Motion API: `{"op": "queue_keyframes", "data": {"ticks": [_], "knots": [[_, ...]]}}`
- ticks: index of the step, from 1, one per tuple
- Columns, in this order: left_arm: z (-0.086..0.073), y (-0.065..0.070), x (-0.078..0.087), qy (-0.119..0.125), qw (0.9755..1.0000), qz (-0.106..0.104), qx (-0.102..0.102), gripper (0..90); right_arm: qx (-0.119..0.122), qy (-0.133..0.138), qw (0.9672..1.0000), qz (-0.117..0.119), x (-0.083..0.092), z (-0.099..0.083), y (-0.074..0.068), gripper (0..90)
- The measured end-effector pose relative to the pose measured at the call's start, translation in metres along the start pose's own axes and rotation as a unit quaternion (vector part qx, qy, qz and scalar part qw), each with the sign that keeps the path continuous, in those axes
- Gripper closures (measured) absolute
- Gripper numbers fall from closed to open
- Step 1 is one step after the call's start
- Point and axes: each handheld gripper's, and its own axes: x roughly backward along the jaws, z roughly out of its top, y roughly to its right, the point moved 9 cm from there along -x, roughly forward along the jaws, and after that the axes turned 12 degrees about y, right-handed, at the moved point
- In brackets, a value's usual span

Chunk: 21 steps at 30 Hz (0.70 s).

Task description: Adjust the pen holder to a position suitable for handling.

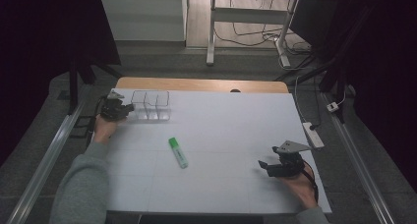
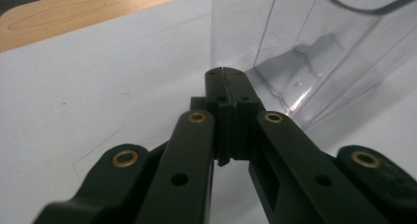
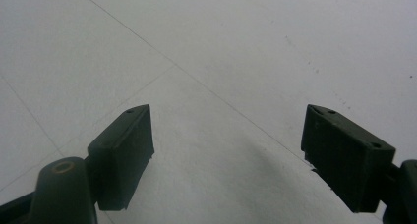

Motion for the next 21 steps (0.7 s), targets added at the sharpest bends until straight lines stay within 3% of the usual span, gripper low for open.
{"op": "queue_keyframes", "data": {"ticks": [21], "knots": [[0.007,0.026,-0.011,-0.01,0.9989,-0.037,-0.027,88.9,-0.001,-0.004,1.0,0.004,-0.002,-0.001,-0.001,19.1]]}}
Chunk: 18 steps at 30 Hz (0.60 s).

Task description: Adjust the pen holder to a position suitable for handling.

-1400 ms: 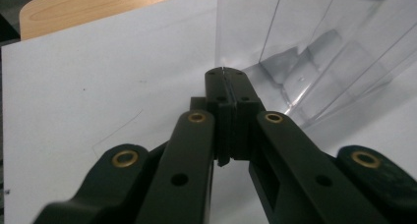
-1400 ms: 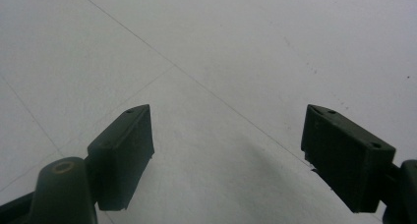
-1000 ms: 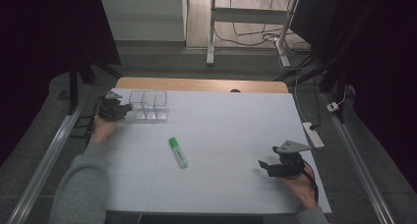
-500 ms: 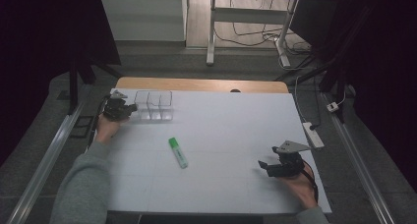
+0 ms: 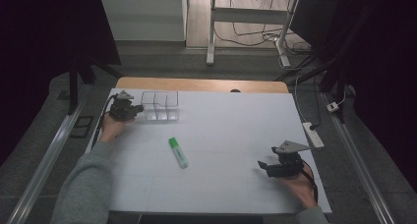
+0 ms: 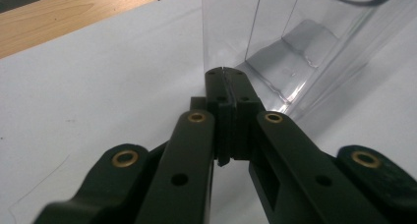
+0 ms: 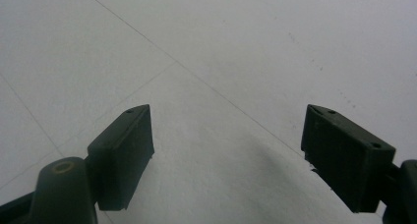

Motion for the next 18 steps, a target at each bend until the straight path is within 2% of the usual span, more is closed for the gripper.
{"op": "queue_keyframes", "data": {"ticks": [10,18], "knots": [[0.003,0.009,-0.006,-0.003,0.9999,-0.008,-0.006,88.9,0.002,0.0,1.0,0.0,0.0,0.0,0.0,19.1],[0.012,0.022,-0.016,-0.001,0.9997,-0.019,-0.016,88.9,0.004,-0.002,1.0,0.0,0.0,0.0,-0.001,19.1]]}}
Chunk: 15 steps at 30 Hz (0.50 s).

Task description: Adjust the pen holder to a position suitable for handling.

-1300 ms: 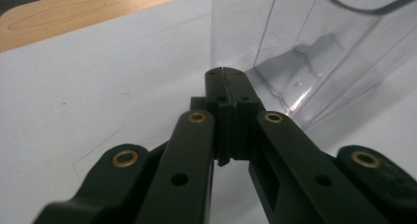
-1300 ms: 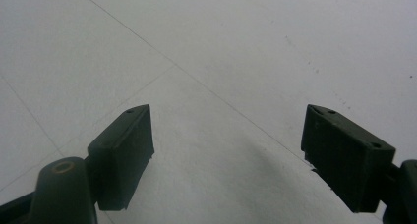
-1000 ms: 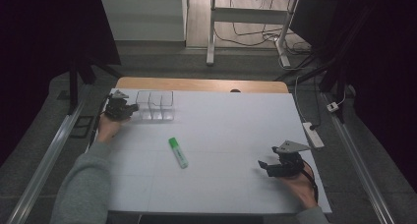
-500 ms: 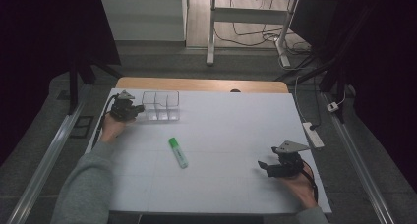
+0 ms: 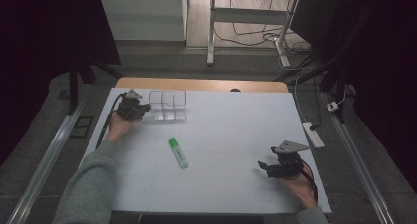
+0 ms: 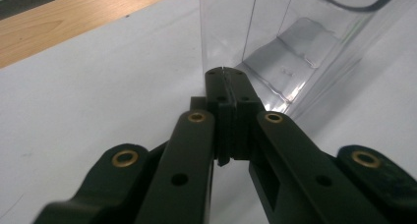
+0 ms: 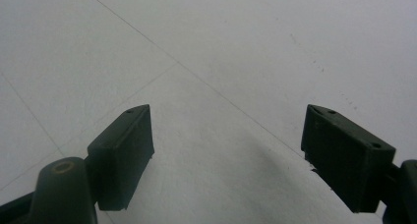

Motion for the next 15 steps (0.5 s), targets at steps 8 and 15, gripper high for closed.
{"op": "queue_keyframes", "data": {"ticks": [8,15], "knots": [[0.006,0.012,-0.011,-0.004,0.9999,-0.01,-0.008,88.9,-0.003,-0.001,1.0,0.0,-0.001,0.0,0.0,19.1],[0.011,0.02,-0.02,-0.005,0.9998,-0.014,-0.014,88.8,-0.003,-0.002,1.0,-0.001,-0.001,-0.001,0.0,19.1]]}}
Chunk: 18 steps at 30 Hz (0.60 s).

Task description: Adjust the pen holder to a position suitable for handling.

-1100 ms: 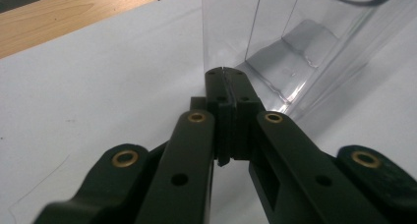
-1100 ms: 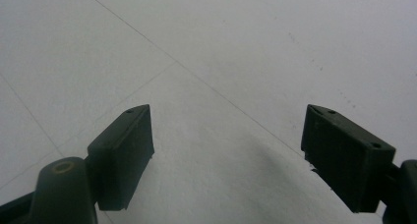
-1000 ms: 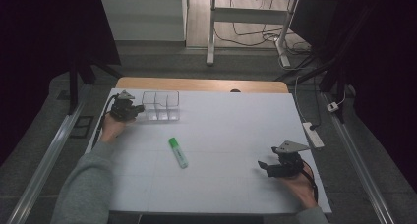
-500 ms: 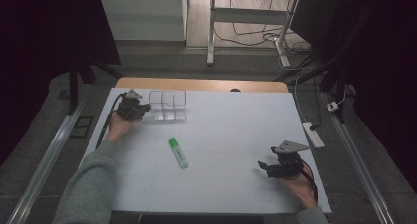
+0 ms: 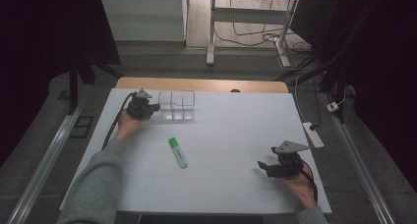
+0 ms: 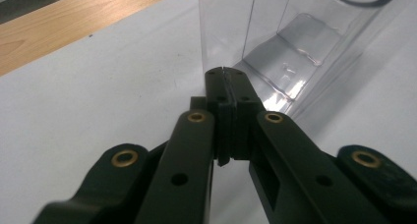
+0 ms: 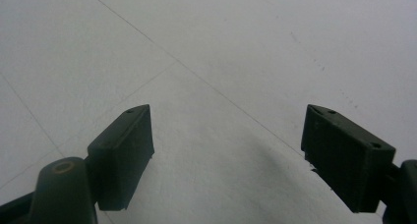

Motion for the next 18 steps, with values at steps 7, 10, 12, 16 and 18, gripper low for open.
{"op": "queue_keyframes", "data": {"ticks": [7,10,12,16,18], "knots": [[0.004,0.009,-0.007,-0.001,1.0,-0.007,-0.006,88.8,0.001,-0.003,1.0,0.001,0.0,-0.001,0.0,19.2],[0.005,0.012,-0.009,-0.001,0.9999,-0.01,-0.009,88.7,0.002,-0.002,1.0,0.001,-0.001,-0.001,0.0,19.1],[0.006,0.014,-0.011,0.0,0.9999,-0.012,-0.008,88.8,0.001,-0.003,1.0,0.0,0.0,-0.001,0.0,19.1],[0.008,0.019,-0.016,0.001,0.9998,-0.016,-0.008,88.7,-0.001,-0.001,1.0,-0.001,0.0,0.0,0.0,19.3],[0.009,0.02,-0.017,0.0,0.9998,-0.017,-0.008,88.7,0.001,-0.002,1.0,0.0,0.0,0.0,0.0,19.3]]}}
